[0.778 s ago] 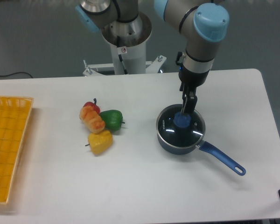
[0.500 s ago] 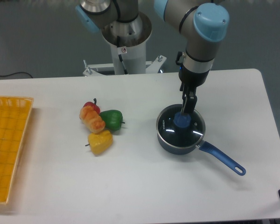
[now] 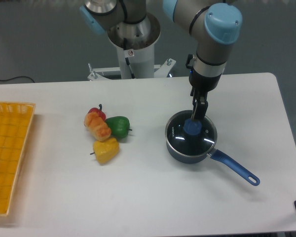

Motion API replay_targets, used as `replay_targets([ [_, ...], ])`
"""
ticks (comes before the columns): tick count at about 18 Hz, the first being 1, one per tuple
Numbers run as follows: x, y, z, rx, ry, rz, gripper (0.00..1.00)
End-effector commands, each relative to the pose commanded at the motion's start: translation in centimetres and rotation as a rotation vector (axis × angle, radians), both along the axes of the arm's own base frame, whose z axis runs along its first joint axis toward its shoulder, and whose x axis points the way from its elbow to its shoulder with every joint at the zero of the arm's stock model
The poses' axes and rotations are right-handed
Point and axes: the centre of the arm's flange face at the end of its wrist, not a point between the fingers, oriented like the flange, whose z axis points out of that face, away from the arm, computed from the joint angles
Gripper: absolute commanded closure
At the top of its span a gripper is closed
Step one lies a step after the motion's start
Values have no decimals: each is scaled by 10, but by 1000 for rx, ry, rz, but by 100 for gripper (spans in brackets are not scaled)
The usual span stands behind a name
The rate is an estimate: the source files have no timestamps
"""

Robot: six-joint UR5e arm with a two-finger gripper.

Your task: Open the lid

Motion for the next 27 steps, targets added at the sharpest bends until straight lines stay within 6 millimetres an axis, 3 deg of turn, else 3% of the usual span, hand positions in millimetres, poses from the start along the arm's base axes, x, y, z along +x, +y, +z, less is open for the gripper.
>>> replay_targets([
  [5, 3, 2, -4, -5, -8, -5, 0],
  [8, 13, 3, -16, -11, -29, -12, 0],
  [12, 4, 3, -11, -24, 104, -22, 0],
  [19, 4, 27, -2, -162, 206, -66, 0],
  [27, 2, 59, -31, -216, 248, -112, 0],
])
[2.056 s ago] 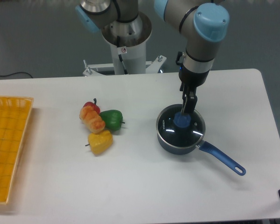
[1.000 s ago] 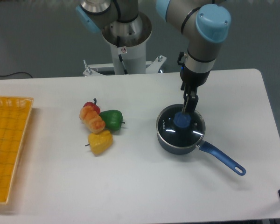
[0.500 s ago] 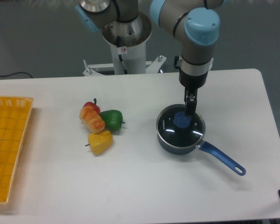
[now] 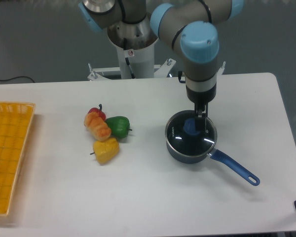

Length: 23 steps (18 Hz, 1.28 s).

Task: Open the lid
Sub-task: 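Lower the gripper onto the blue knob of the glass lid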

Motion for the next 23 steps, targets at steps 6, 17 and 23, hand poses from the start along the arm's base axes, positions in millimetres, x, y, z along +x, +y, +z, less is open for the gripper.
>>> replay_targets([
  [6, 4, 4, -22, -16, -39, -7, 0],
  [17, 0, -15, -50, 58, -151, 11, 0],
  [23, 0, -13, -52, 54, -153, 2, 0],
])
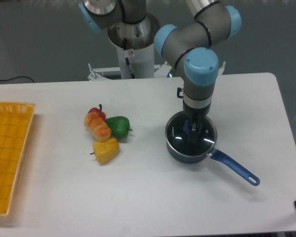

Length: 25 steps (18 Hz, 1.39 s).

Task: Open the lid
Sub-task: 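Lower the gripper onto the blue knob of the glass lid, then close the gripper around the blue lid knob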

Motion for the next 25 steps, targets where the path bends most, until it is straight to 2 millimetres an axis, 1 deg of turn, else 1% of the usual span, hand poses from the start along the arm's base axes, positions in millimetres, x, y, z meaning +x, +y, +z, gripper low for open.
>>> replay_targets([
  [6, 3, 1, -2, -7, -3, -4, 0],
  [14, 5, -3, -17, -24, -25, -21, 0],
  [25, 5, -3, -21, -28, -32, -23, 0],
])
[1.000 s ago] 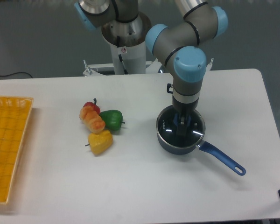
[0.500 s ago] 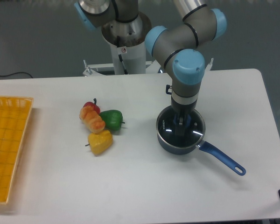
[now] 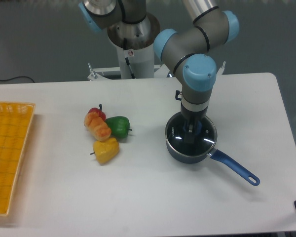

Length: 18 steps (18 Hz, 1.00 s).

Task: Open the lid
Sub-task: 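Close the gripper around the blue lid knob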

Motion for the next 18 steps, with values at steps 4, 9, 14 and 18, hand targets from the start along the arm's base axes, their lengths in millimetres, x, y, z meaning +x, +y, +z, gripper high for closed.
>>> replay_targets([
  [4, -1, 0, 0, -2, 0, -23, 0],
  [9, -3, -1, -2, -4, -3, -41, 0],
  [14, -4, -2, -3, -23, 5, -55, 0],
  [18, -5, -2, -2, -23, 7, -56, 0],
])
